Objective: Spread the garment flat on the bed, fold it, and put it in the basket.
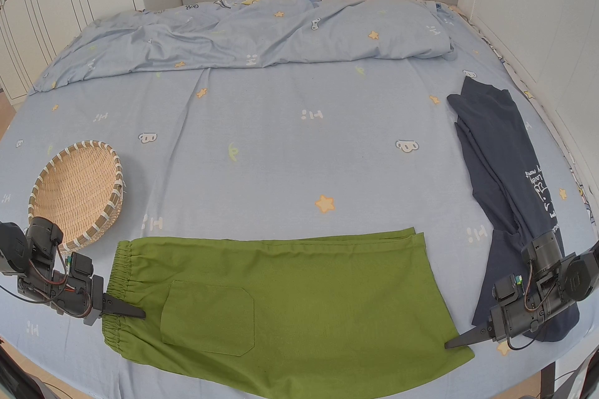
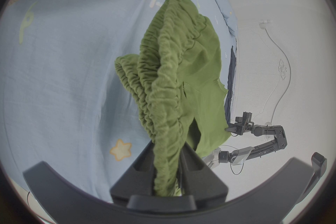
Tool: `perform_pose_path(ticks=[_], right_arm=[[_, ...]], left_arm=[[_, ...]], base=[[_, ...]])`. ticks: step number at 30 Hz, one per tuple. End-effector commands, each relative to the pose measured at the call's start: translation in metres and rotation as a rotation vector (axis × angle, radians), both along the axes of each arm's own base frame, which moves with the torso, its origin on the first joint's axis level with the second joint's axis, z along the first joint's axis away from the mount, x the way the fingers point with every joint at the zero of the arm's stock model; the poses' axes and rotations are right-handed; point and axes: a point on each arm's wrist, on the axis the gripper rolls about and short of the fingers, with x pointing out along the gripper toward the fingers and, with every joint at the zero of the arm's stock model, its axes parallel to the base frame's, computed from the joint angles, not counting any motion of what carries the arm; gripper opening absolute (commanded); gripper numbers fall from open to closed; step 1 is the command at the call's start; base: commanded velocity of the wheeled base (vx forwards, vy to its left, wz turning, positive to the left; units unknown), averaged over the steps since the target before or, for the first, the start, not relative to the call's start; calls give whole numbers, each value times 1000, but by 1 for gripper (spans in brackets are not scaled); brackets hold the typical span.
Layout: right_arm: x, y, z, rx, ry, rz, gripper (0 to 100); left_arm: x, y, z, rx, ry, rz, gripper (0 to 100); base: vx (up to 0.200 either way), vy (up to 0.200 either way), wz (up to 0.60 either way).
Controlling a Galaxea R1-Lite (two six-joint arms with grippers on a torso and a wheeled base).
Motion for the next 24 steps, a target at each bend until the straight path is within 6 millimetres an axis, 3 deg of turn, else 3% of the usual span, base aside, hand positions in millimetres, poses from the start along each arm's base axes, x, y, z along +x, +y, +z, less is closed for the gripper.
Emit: perform_pose_path(ticks=[1,7,10,15,17,18,20,24], right_arm=[[-1,1,0,0,3,4,100],[2,-2,2,2,-19,-11,100],[7,-7,12,3,-70,-44,100],[18,-16,70,-47,-291,-173,100],[23,-14,91,-63,-347,-214,100],[23,-14,91,-63,-347,-214,100],[23,-10,119,-86,-440,-248,100],[23,-1,134,-121,-481,-246,100]], left_arm=[[-1,0,0,0,-1,3,0],[-2,0,2,9,-2,6,0],[-4,2,9,33,-20,21,0],[-17,3,31,147,-91,72,0],[-22,2,39,176,-109,80,0],[-22,2,39,176,-109,80,0],[-25,6,49,263,-121,125,0],[-28,13,60,340,-120,179,0]], base=[[0,0,0],[0,0,0],[0,0,0],[0,0,0],[0,0,0],[0,0,0],[0,0,0],[0,0,0]])
